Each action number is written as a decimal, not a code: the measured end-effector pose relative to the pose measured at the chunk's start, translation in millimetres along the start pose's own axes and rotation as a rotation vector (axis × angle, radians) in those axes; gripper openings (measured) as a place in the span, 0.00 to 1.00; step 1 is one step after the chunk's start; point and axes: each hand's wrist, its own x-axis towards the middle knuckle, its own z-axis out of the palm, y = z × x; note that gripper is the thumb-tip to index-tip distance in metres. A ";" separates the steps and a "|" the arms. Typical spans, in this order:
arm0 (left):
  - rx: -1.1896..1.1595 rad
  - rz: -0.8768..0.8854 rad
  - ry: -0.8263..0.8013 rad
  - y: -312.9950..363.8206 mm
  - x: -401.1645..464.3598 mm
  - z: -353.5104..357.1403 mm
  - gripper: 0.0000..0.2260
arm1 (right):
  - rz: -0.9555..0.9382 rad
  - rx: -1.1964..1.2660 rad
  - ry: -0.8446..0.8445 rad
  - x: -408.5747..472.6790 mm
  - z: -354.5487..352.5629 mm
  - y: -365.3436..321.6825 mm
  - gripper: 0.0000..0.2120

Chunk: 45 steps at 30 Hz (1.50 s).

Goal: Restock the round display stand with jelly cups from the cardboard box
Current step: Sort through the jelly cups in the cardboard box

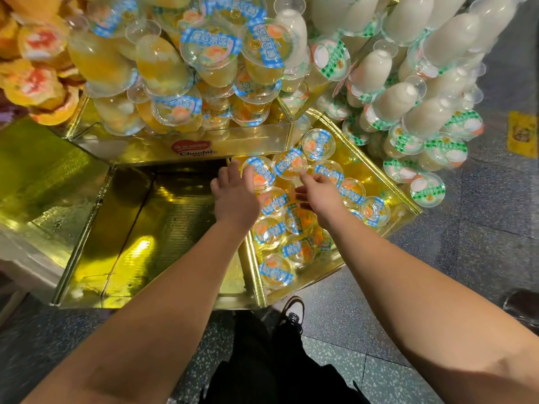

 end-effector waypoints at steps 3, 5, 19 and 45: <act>-0.147 -0.021 0.017 -5.6 -11.2 -16.6 0.33 | -0.005 -0.051 0.012 -16.5 -13.2 -1.3 0.08; -0.259 0.001 0.055 -11.0 -26.5 -33.5 0.31 | -0.036 -0.116 0.018 -32.8 -19.9 -4.6 0.06; -0.678 -0.361 0.217 -225.6 -166.4 -186.1 0.18 | -0.582 -0.698 -0.525 -198.9 160.7 -112.7 0.07; -0.712 -0.891 0.174 -768.1 -284.6 -207.5 0.09 | -1.003 -1.557 -0.758 -285.3 735.5 -75.4 0.14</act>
